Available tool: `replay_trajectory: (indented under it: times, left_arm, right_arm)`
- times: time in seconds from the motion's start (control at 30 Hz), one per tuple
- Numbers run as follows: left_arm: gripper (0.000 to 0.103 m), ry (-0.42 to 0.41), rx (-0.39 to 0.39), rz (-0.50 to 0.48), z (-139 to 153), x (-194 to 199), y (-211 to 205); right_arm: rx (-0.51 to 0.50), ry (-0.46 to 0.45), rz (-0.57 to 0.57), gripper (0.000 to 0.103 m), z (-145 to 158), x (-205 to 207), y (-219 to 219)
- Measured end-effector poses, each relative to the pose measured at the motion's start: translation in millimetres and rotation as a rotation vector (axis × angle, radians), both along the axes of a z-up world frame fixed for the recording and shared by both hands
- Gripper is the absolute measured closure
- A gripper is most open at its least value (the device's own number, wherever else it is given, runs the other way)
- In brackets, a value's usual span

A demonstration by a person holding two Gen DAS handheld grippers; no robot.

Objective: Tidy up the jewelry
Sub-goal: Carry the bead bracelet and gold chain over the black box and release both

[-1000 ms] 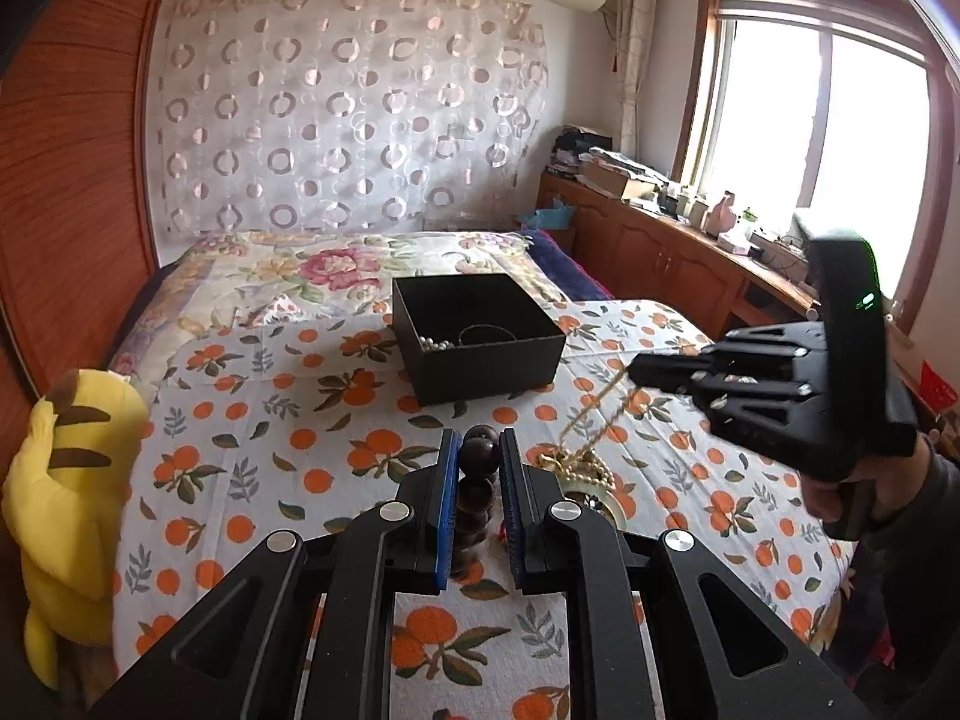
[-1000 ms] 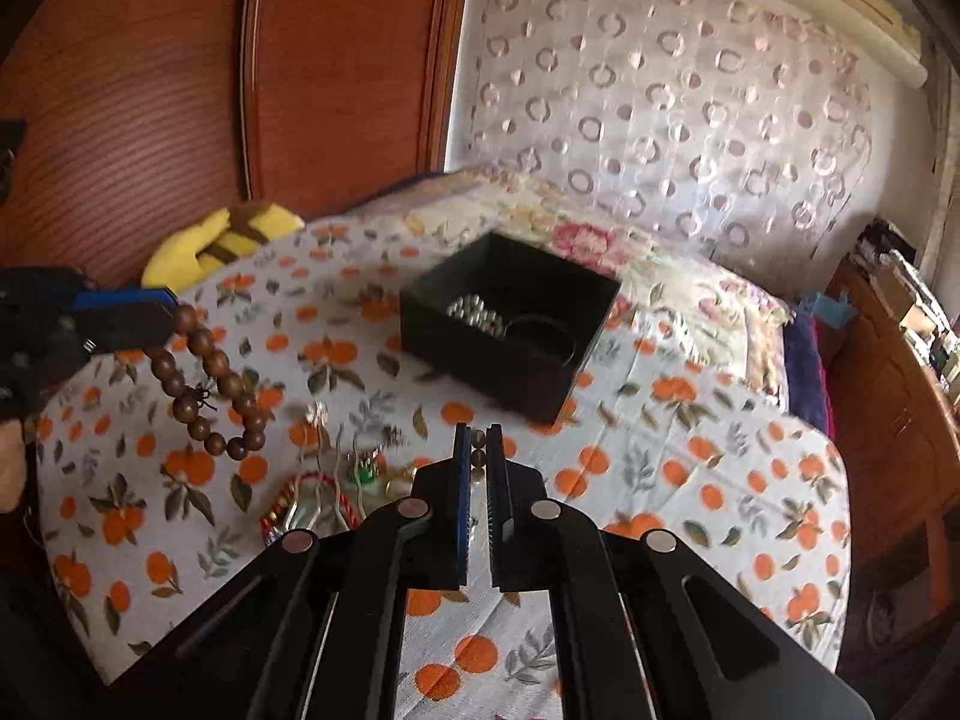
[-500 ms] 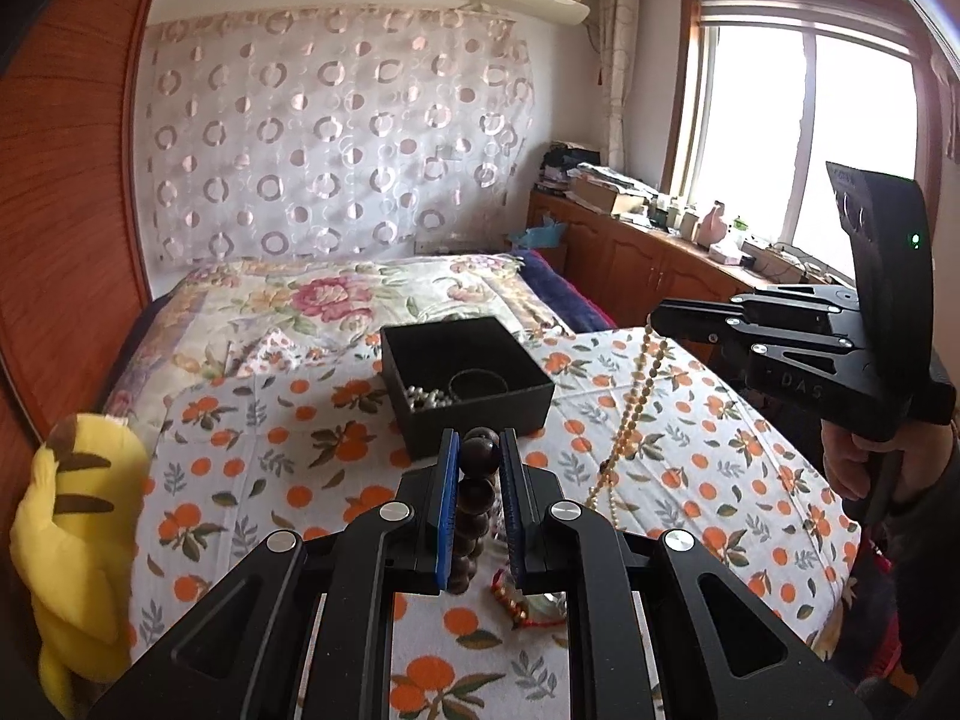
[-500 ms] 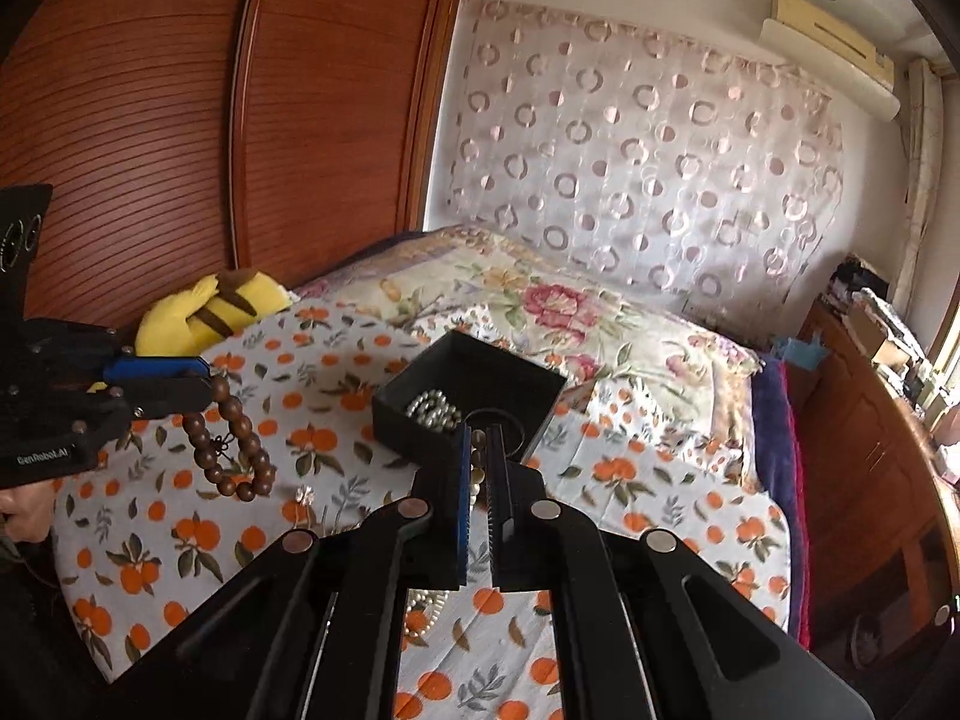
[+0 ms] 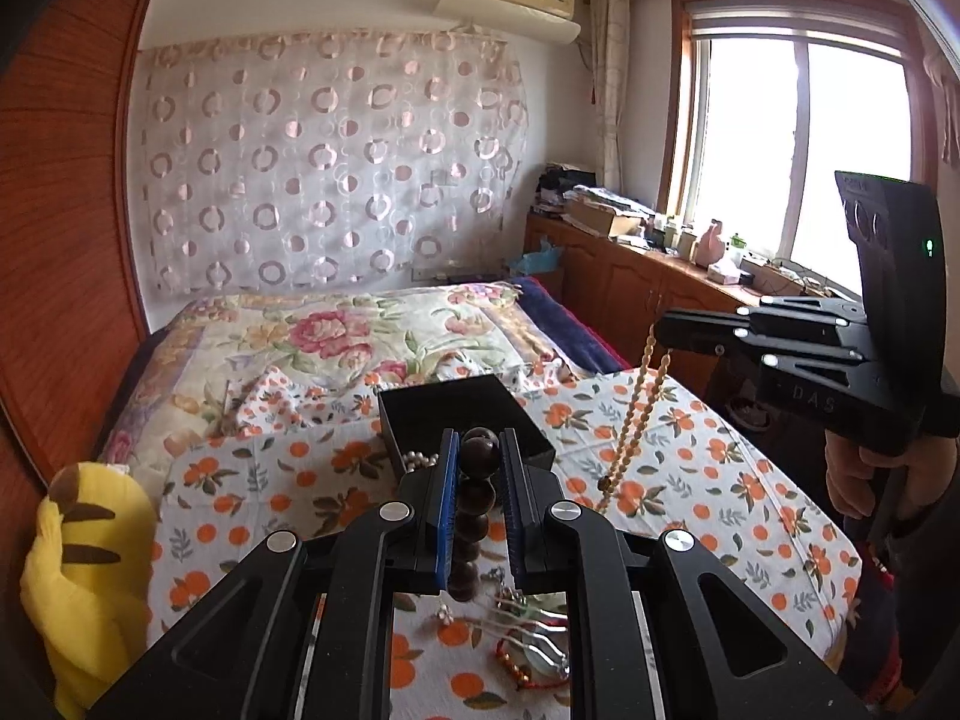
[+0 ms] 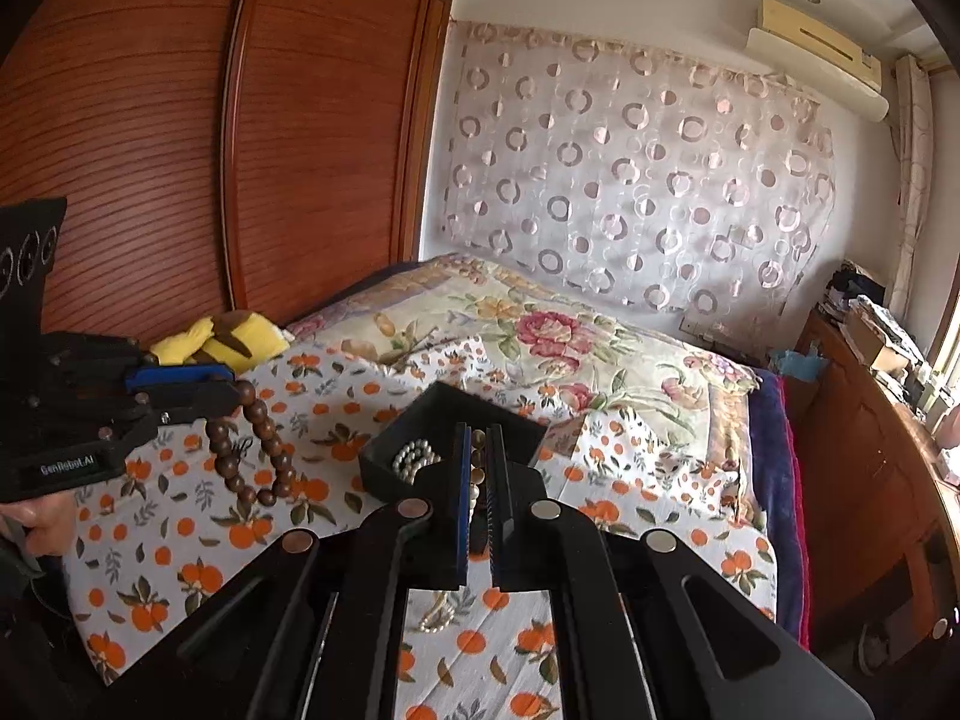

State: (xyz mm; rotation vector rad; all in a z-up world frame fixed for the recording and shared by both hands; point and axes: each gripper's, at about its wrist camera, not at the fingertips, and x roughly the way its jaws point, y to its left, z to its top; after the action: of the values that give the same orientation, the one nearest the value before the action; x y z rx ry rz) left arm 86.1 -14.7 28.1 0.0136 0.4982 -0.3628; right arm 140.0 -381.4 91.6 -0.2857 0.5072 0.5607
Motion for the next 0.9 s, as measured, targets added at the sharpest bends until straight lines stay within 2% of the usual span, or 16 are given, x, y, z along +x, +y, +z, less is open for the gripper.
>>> replay_trajectory:
  times: [0.5, 0.9]
  left_arm:
    - [0.091, 0.001, 0.021, 0.0, 8, 41, -9]
    - [0.091, 0.026, 0.024, 0.018, 5, 77, -6]
  right_arm:
    - [0.033, -0.073, 0.016, 0.098, 50, 46, -2]
    - [0.063, -0.083, 0.051, 0.098, 68, 88, 8]
